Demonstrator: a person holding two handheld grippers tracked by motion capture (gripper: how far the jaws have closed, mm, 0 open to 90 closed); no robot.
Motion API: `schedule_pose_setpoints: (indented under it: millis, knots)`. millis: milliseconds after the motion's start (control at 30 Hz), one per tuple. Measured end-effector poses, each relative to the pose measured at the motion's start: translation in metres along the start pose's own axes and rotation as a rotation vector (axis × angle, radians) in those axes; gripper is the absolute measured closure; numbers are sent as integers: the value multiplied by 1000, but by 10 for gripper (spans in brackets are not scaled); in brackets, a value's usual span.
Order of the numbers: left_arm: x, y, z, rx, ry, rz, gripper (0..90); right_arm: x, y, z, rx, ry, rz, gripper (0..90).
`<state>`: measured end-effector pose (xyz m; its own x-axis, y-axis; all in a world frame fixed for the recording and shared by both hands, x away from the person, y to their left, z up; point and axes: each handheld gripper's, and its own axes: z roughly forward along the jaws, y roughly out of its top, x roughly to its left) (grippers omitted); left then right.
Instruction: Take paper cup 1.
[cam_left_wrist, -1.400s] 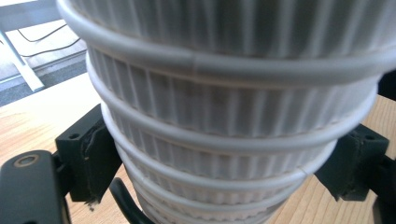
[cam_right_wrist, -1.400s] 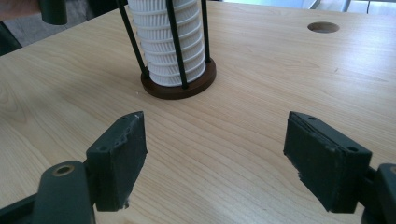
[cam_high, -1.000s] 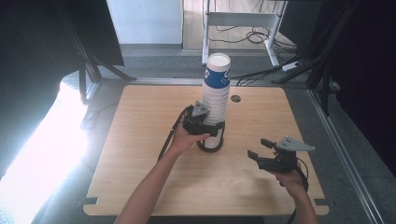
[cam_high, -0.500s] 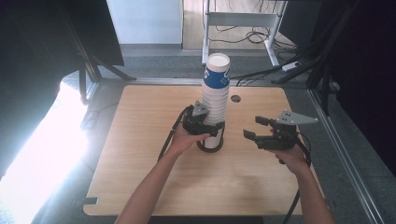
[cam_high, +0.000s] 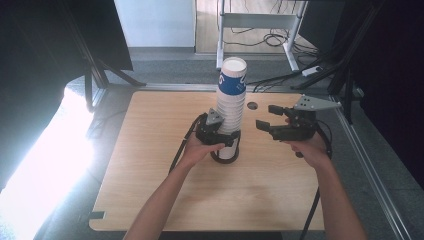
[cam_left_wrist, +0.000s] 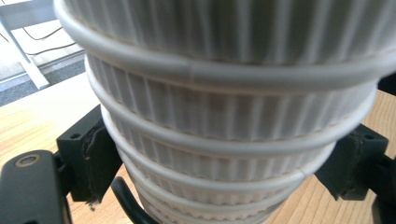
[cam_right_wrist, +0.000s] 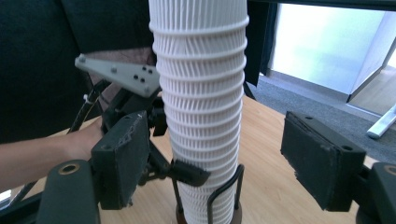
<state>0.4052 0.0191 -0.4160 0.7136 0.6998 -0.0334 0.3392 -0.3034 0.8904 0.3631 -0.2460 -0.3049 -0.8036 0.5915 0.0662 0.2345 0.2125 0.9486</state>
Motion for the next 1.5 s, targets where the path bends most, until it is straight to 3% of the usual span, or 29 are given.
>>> schedule_pose_setpoints:
  millis: [300, 1500]
  knots:
    - [0, 1, -1, 13, -2, 6, 133, -1, 25, 4, -19, 26, -13, 239]
    - [0, 1, 0, 12, 2, 4, 133, -8, 69, 36, -56, 63, -7, 225]
